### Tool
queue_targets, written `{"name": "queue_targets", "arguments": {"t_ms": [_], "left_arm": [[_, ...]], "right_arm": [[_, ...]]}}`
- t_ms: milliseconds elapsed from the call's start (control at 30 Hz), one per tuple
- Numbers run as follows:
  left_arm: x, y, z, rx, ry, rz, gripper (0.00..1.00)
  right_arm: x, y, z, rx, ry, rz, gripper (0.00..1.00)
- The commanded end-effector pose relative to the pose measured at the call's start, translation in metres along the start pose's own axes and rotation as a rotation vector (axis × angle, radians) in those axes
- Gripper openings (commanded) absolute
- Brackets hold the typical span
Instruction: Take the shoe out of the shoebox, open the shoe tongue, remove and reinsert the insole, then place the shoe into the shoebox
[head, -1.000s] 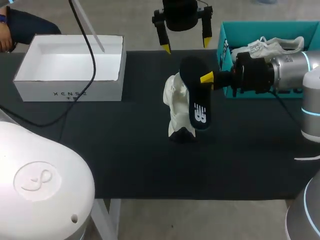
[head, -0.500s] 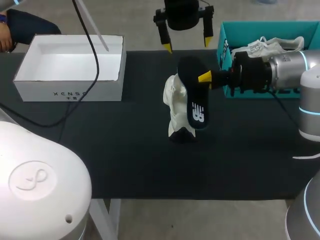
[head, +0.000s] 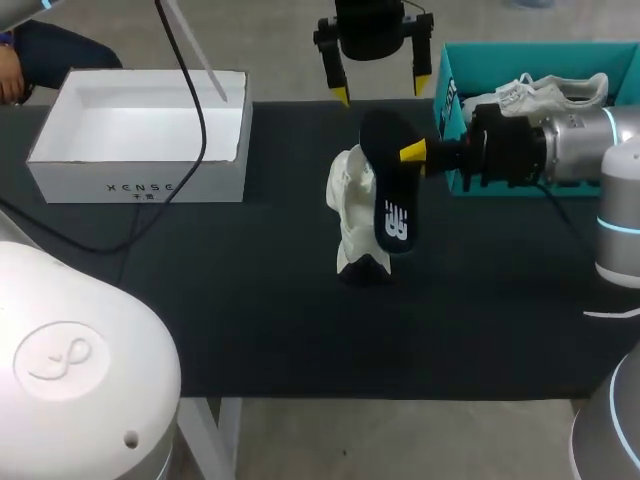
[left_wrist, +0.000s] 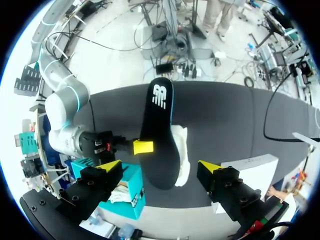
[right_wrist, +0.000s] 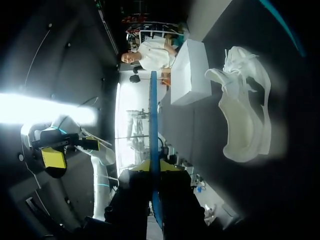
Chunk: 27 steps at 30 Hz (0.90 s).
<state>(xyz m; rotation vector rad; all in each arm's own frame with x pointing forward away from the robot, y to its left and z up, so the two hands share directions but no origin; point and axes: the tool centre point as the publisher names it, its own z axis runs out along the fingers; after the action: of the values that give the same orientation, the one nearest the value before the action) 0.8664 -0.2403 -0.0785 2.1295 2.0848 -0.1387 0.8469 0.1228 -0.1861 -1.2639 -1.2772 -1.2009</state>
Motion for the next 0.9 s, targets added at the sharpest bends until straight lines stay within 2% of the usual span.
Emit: {"name": "queue_targets", "arguments": {"t_ms": [33,300,367,467,500,533,567,633,667,700,900], "left_arm": [[-0.004,0.004,-0.002,0.007,-0.004,0.002,1.00],[-0.008,0.003,0.007,0.005,-0.056,0.007,1.00],[-0.010,0.000,0.009,0.009,-0.098,0.006,1.00],[-0.009,-0.003,0.012,-0.025,-0.175,0.011,1.00],[-0.009,-0.004,0.012,-0.028,-0.219,0.002,1.00],[-0.008,-0.004,0.012,-0.063,-0.269,0.007,1.00],[-0.007,-0.004,0.012,-0.053,-0.310,-0.016,1.00],[-0.005,-0.005,0.010,-0.121,-0.394,-0.007,1.00],[-0.003,-0.004,0.009,-0.104,-0.439,-0.038,1.00],[-0.002,-0.004,0.007,-0.137,-0.490,-0.049,1.00],[0.004,-0.001,0.000,-0.141,-0.659,-0.152,1.00]], "right_arm": [[-0.001,-0.003,0.003,-0.010,-0.004,0.000,0.00],[0.004,-0.001,-0.002,-0.005,-0.017,0.005,0.00],[0.004,0.000,-0.006,-0.010,-0.022,0.005,0.00],[0.005,0.000,-0.011,-0.019,-0.022,0.007,0.00],[0.006,-0.001,-0.013,-0.024,-0.025,0.007,0.00],[0.008,-0.001,-0.015,-0.026,-0.027,0.005,0.00],[0.009,-0.001,-0.017,-0.033,-0.021,0.003,0.00],[0.013,0.000,-0.020,-0.038,-0.017,0.001,0.00],[0.014,0.000,-0.021,-0.038,-0.021,-0.005,0.00],[0.016,0.000,-0.022,-0.038,-0.023,-0.006,0.00],[0.018,0.000,-0.026,-0.032,-0.040,-0.007,0.00]]}}
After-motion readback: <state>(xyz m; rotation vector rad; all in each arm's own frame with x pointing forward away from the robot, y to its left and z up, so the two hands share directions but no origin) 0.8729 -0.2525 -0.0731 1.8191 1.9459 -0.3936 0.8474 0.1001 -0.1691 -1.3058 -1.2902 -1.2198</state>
